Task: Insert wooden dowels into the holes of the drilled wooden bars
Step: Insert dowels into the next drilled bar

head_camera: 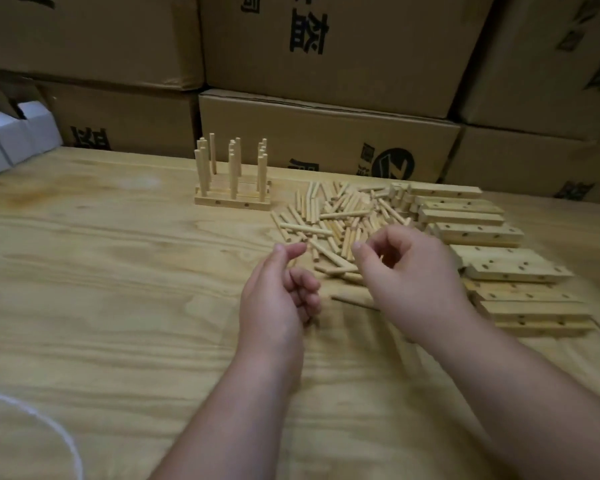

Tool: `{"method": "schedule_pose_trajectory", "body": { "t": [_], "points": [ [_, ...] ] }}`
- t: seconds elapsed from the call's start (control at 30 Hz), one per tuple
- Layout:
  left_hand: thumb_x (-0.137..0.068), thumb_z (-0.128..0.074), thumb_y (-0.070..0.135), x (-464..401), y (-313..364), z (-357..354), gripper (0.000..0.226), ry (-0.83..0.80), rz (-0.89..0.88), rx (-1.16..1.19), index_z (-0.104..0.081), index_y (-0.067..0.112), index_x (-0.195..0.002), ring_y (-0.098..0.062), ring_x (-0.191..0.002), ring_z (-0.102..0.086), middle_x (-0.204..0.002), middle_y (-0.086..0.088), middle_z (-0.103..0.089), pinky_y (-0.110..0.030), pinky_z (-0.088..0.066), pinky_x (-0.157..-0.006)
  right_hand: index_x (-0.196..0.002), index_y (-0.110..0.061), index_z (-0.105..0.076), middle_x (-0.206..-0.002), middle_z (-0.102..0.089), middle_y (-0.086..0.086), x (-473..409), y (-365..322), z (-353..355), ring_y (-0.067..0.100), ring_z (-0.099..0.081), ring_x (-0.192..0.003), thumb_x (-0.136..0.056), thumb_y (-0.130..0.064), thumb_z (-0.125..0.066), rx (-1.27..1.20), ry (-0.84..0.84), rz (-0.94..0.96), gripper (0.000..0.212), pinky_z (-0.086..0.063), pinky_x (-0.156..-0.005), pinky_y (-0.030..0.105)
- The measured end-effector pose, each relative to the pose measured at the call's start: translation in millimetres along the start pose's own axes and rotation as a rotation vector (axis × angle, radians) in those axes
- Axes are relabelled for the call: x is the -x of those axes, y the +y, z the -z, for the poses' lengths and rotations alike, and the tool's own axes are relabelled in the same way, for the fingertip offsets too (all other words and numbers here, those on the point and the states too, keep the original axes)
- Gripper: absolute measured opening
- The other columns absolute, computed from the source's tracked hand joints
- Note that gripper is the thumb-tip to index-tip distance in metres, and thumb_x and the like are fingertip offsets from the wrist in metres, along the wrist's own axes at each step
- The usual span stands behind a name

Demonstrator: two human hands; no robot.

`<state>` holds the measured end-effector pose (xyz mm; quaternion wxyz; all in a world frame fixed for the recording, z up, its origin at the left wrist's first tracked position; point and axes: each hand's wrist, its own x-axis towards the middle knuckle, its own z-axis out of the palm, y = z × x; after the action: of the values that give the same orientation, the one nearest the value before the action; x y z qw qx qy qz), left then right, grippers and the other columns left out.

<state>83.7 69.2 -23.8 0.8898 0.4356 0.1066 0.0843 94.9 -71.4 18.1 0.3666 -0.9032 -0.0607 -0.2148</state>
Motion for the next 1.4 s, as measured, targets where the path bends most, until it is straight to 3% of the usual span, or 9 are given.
{"method": "schedule_pose_trajectory", "body": {
  "t": [0.13, 0.27, 0.4, 0.5, 0.67, 0.77, 1.0, 1.23, 1.4],
  "points": [
    [-0.105, -0.047, 0.036, 1.3, -1.9, -2.3, 0.029, -0.004, -0.015, -0.035, -0.068, 0.019, -0.098, -0.011, -0.044, -0.043, -0.055, 0.000, -0.053, -0.023, -0.035, -0.045, -0.069, -0.024, -0.064, -0.063, -0.063, -0.010, 49.6, 24.7, 32.3, 0.008, -0.057, -0.063, -0.088, -0.042, -0.066, 0.031, 0.055, -0.132, 0.026, -0.053, -0.067, 0.038],
    [-0.104, -0.047, 0.034, 1.4, -3.2, -2.6, 0.027, -0.022, -0.037, -0.056, -0.068, 0.017, -0.099, -0.010, -0.044, -0.041, -0.054, 0.002, -0.052, -0.023, -0.033, -0.045, -0.066, -0.027, -0.059, -0.055, -0.058, -0.014, 63.1, 43.3, 49.3, 0.010, -0.057, -0.061, -0.090, -0.040, -0.064, 0.126, 0.141, -0.168, 0.028, -0.052, -0.084, 0.046],
    [-0.103, -0.049, 0.034, 1.8, -4.1, -2.3, 0.025, -0.041, -0.054, -0.069, -0.067, 0.017, -0.099, -0.011, -0.046, -0.040, -0.054, 0.002, -0.051, -0.027, -0.032, -0.050, -0.066, -0.027, -0.058, -0.056, -0.058, -0.013, 56.4, 60.6, 58.3, 0.007, -0.056, -0.061, -0.090, -0.041, -0.062, 0.154, 0.165, -0.191, 0.029, -0.045, -0.065, 0.030],
    [-0.103, -0.048, 0.034, 2.3, -4.2, -2.5, 0.025, -0.048, -0.060, -0.078, -0.066, 0.017, -0.098, -0.011, -0.046, -0.040, -0.053, 0.002, -0.050, -0.030, -0.030, -0.053, -0.078, -0.031, -0.063, -0.074, -0.058, -0.017, 49.0, 72.5, 69.3, 0.001, -0.055, -0.071, -0.091, -0.033, -0.064, 0.213, 0.121, -0.159, 0.013, -0.036, -0.057, 0.019],
    [-0.103, -0.048, 0.034, 2.5, -4.2, -2.3, 0.024, -0.051, -0.062, -0.080, -0.066, 0.018, -0.100, -0.010, -0.046, -0.040, -0.054, 0.003, -0.051, -0.030, -0.031, -0.053, -0.107, -0.039, -0.067, -0.096, -0.046, -0.020, 43.3, 86.9, 92.1, 0.016, -0.052, -0.102, -0.089, -0.016, -0.057, 0.281, 0.033, -0.266, 0.031, -0.049, -0.090, 0.038],
    [-0.103, -0.048, 0.033, 2.1, -4.1, -1.1, 0.024, -0.048, -0.060, -0.067, -0.067, 0.018, -0.099, -0.012, -0.046, -0.039, -0.055, 0.002, -0.050, -0.029, -0.032, -0.052, -0.105, -0.048, -0.065, -0.100, -0.043, -0.020, 43.0, 87.1, 98.3, 0.012, -0.039, -0.109, -0.086, -0.014, -0.056, 0.335, -0.058, -0.294, 0.040, -0.034, -0.106, 0.039],
    [-0.102, -0.050, 0.030, 4.1, -3.8, 0.2, 0.022, -0.057, -0.068, -0.065, -0.068, 0.018, -0.099, -0.011, -0.046, -0.041, -0.056, 0.001, -0.050, -0.029, -0.034, -0.052, -0.111, -0.051, -0.063, -0.110, -0.040, -0.015, 44.0, 87.4, 97.7, 0.010, -0.030, -0.109, -0.088, -0.038, -0.069, 0.515, -0.114, -0.238, 0.027, -0.023, -0.100, 0.038],
    [-0.102, -0.050, 0.028, 6.8, -2.9, -1.3, 0.022, -0.060, -0.074, -0.074, -0.068, 0.018, -0.098, -0.011, -0.046, -0.041, -0.055, 0.001, -0.051, -0.029, -0.034, -0.051, -0.112, -0.048, -0.067, -0.109, -0.045, -0.026, 44.1, 86.2, 97.8, 0.010, -0.035, -0.115, -0.093, -0.040, -0.066, 0.549, -0.086, -0.174, 0.020, -0.016, -0.091, 0.034],
    [-0.102, -0.050, 0.030, 8.1, -3.1, -0.6, 0.022, -0.057, -0.083, -0.076, -0.068, 0.018, -0.100, -0.011, -0.046, -0.041, -0.055, 0.002, -0.050, -0.029, -0.033, -0.052, -0.107, -0.041, -0.073, -0.104, -0.056, -0.028, 42.7, 87.9, 99.0, 0.009, -0.042, -0.115, -0.095, -0.038, -0.065, 0.494, -0.015, -0.113, 0.014, -0.019, -0.103, 0.041]
  ]
}}
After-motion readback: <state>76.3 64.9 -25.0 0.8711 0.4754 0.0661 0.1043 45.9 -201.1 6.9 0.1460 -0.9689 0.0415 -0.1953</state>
